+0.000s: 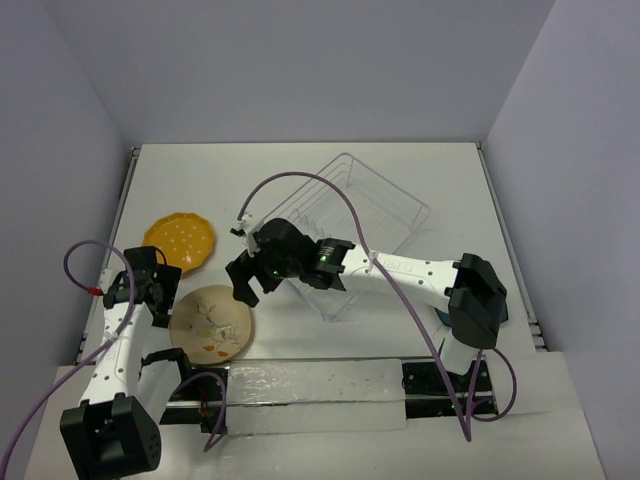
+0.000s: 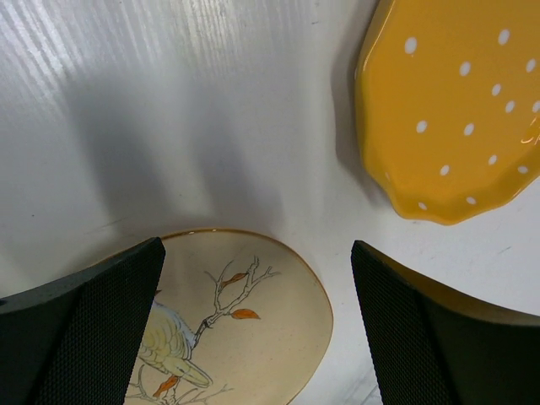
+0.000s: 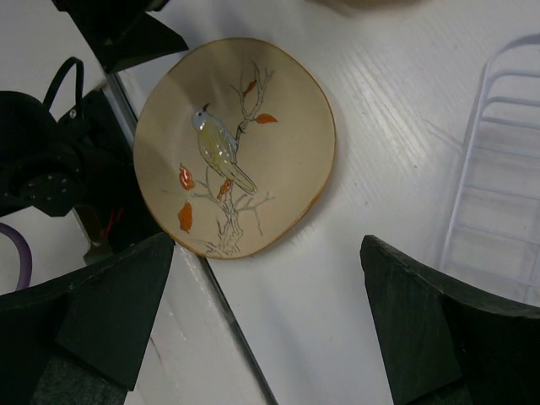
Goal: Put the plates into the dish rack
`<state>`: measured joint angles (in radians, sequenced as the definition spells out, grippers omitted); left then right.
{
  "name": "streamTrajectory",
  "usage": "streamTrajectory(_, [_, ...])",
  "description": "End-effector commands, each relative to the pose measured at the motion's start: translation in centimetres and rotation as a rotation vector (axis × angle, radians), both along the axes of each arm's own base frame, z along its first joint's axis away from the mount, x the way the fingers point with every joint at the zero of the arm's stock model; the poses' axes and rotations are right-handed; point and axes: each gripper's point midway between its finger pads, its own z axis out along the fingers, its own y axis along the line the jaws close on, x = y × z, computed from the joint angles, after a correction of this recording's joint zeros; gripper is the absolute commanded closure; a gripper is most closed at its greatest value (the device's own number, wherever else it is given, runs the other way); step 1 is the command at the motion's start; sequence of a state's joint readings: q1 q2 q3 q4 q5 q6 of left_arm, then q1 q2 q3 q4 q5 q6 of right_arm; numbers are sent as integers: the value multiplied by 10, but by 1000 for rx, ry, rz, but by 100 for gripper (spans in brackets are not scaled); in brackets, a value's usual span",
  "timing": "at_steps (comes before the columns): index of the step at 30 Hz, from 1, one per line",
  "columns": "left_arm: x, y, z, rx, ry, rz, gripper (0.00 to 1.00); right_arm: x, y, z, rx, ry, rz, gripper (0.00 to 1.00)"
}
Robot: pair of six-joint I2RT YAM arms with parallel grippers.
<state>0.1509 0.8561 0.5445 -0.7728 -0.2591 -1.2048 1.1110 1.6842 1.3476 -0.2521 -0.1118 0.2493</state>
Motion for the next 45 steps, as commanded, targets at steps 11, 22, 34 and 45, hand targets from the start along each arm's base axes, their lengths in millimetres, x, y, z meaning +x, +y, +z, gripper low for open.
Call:
streamTrajectory(11, [74, 36, -12, 80, 10, 85, 7, 81, 80, 60, 136, -176, -134, 0])
streamTrajectory(22, [91, 40, -42, 70, 83, 55, 54, 160, 113, 37, 208, -91, -269, 0])
streamTrajectory(34, [107, 33, -18, 52, 19, -19, 100, 224, 137, -5, 284, -29, -436, 0])
streamTrajectory(45, [110, 26, 37, 62, -165, -49, 100, 251, 121, -27, 354, 139, -474, 0])
